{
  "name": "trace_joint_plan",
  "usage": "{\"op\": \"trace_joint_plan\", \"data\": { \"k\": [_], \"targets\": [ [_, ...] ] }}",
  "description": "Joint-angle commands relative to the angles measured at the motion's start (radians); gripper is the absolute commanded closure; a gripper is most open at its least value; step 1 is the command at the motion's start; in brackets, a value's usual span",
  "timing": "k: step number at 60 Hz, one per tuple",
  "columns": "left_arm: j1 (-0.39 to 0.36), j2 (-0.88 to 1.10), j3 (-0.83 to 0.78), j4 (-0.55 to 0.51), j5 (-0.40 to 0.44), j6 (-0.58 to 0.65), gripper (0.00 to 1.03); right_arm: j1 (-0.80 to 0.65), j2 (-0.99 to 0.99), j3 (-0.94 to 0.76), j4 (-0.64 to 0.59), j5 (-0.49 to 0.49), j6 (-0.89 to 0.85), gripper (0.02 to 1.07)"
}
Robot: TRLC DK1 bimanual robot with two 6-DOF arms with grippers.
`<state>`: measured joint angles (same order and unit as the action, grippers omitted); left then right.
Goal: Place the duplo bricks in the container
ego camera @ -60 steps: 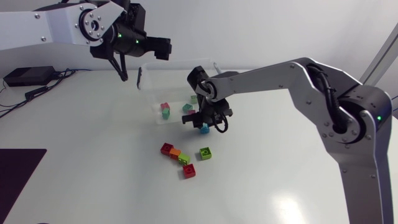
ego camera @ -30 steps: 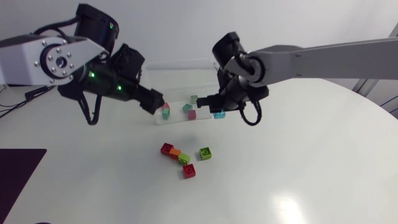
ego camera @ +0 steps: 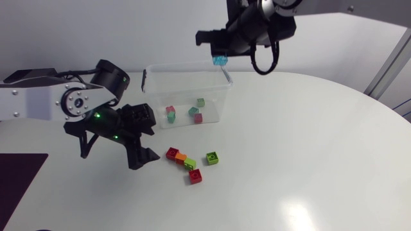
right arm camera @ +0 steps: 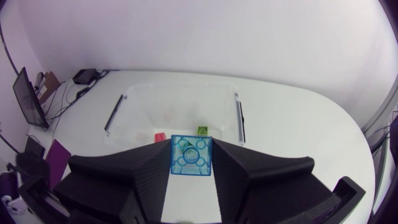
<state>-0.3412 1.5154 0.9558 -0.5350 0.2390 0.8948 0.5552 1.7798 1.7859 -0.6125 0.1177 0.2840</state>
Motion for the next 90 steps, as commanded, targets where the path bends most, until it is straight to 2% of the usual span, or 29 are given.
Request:
{"op": "trace_joint_plan", "data": {
  "k": [1, 15, 42, 44, 49, 50, 52, 60, 70, 90],
  "targets": [
    [0.011, 0.080, 0.017, -0.019, 0.016, 0.128, 0.06, 0.012, 0.082, 0.083, -0.024, 0.010, -0.006, 0.72],
    [0.022, 0.184, 0.072, -0.016, 0.022, 0.254, 0.06, -0.006, 0.279, 0.254, -0.026, 0.020, -0.008, 0.72],
    [0.008, 0.255, 0.127, -0.014, 0.045, 0.289, 0.06, -0.046, 0.523, 0.530, -0.167, 0.022, 0.014, 0.70],
    [0.005, 0.259, 0.127, -0.014, 0.045, 0.293, 0.06, -0.051, 0.527, 0.538, -0.168, 0.022, 0.018, 0.60],
    [-0.007, 0.273, 0.129, -0.014, 0.045, 0.296, 0.07, -0.052, 0.537, 0.564, -0.204, 0.022, 0.021, 0.18],
    [-0.009, 0.276, 0.130, -0.014, 0.045, 0.299, 0.07, -0.052, 0.538, 0.570, -0.213, 0.022, 0.021, 0.12],
    [-0.012, 0.281, 0.133, -0.014, 0.045, 0.300, 0.07, -0.051, 0.538, 0.575, -0.227, 0.023, 0.024, 0.07],
    [-0.021, 0.302, 0.150, -0.006, 0.045, 0.309, 0.07, -0.052, 0.509, 0.575, -0.263, 0.023, 0.015, 0.07],
    [-0.021, 0.347, 0.189, 0.000, 0.039, 0.317, 0.07, -0.052, 0.394, 0.446, -0.253, 0.013, -0.005, 0.07],
    [-0.045, 0.414, 0.245, 0.004, 0.006, 0.339, 0.10, -0.057, 0.044, -0.085, -0.069, -0.064, -0.066, 0.07]
  ]
}}
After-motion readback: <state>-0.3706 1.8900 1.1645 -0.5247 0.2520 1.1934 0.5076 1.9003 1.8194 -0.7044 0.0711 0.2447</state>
